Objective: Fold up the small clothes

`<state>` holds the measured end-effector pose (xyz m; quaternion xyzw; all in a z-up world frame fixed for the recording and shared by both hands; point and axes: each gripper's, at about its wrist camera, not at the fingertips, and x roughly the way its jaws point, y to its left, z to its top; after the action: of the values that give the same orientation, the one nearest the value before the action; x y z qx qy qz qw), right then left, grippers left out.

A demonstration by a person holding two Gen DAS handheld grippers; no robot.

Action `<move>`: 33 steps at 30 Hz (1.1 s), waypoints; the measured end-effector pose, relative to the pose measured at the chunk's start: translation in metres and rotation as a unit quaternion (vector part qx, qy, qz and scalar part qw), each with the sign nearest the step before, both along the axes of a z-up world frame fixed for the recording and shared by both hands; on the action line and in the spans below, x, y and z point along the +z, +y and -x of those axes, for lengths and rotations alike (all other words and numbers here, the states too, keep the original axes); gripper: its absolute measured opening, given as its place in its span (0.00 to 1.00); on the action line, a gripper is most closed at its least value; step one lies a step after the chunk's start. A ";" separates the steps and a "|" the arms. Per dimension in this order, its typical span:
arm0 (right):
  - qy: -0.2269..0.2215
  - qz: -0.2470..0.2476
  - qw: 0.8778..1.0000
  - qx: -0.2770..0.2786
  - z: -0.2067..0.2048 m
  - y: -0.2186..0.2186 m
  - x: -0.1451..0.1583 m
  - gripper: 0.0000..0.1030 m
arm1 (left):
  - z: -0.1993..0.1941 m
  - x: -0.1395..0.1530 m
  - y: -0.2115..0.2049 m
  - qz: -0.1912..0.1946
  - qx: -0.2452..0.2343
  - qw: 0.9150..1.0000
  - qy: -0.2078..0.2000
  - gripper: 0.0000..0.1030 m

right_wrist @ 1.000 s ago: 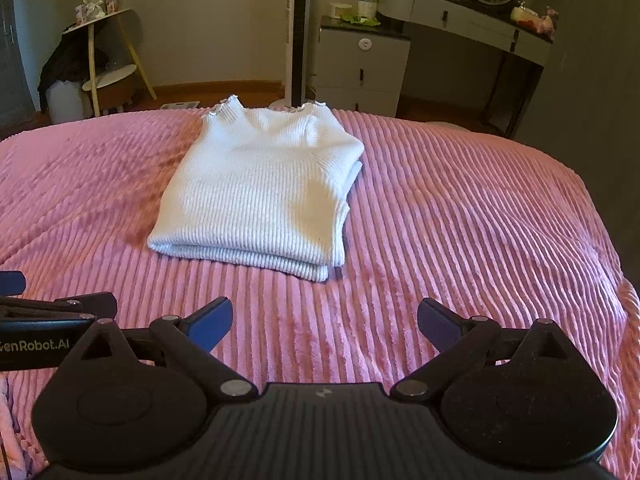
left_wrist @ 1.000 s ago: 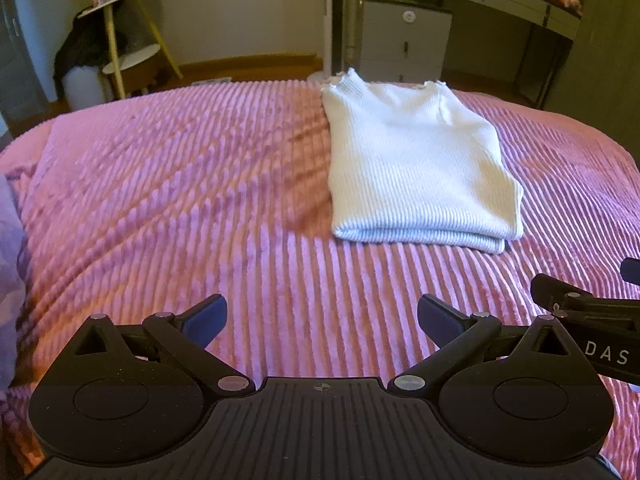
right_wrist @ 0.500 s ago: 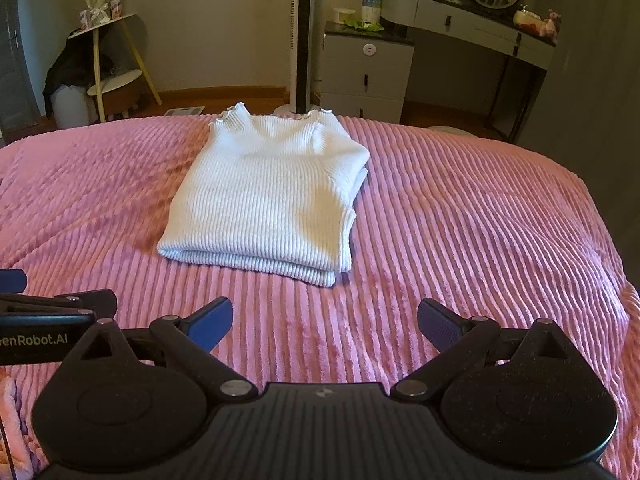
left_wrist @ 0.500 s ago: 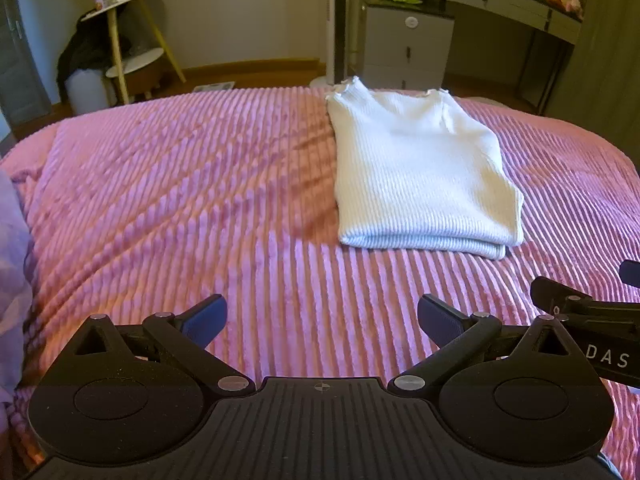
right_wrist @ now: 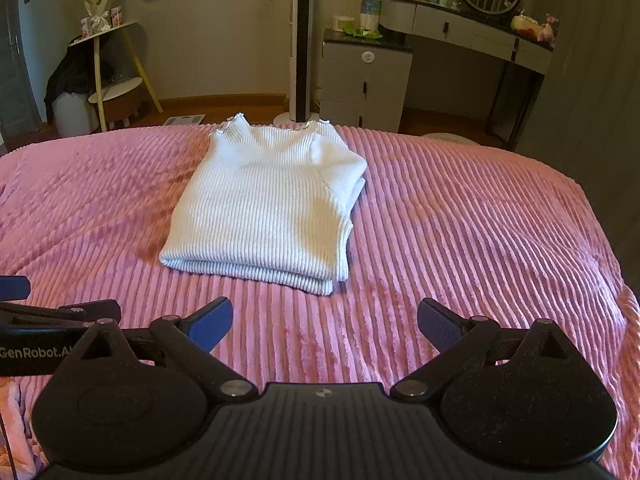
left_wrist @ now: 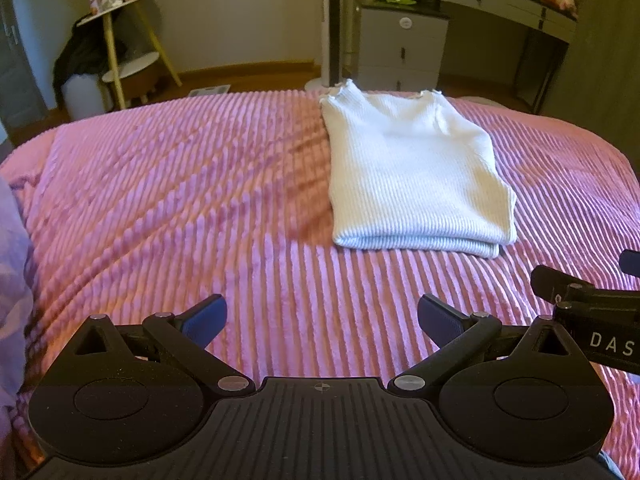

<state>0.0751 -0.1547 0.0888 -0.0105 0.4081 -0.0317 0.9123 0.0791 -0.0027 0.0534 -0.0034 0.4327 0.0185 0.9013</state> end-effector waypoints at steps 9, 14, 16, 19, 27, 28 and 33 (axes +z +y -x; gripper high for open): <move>-0.002 0.001 1.000 0.002 0.000 0.000 0.001 0.96 | 0.000 0.002 -0.001 -0.001 -0.002 1.000 -0.002 1.00; 0.000 0.000 1.000 0.002 0.000 -0.001 0.001 0.96 | 0.000 0.003 0.000 -0.001 -0.003 1.000 -0.003 1.00; -0.001 0.001 1.000 0.003 0.000 -0.001 0.001 0.96 | 0.000 0.003 0.001 0.000 -0.003 1.000 -0.004 1.00; -0.001 -0.001 1.000 0.004 0.000 -0.002 0.002 0.96 | -0.002 0.004 0.001 0.002 -0.002 1.000 -0.004 1.00; -0.001 -0.005 1.000 0.000 0.000 -0.004 0.003 0.96 | -0.002 0.008 0.000 0.001 -0.009 1.000 -0.018 1.00; -0.001 -0.005 1.000 0.000 0.000 -0.004 0.003 0.96 | -0.002 0.009 -0.001 -0.001 -0.012 1.000 -0.019 1.00; -0.001 -0.004 1.000 0.000 -0.001 -0.005 0.004 0.96 | -0.003 0.010 -0.001 0.000 -0.013 1.000 -0.021 1.00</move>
<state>0.0756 -0.1592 0.0928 -0.0067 0.4071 -0.0298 0.9129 0.0824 -0.0039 0.0632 0.0015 0.4133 0.0070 0.9106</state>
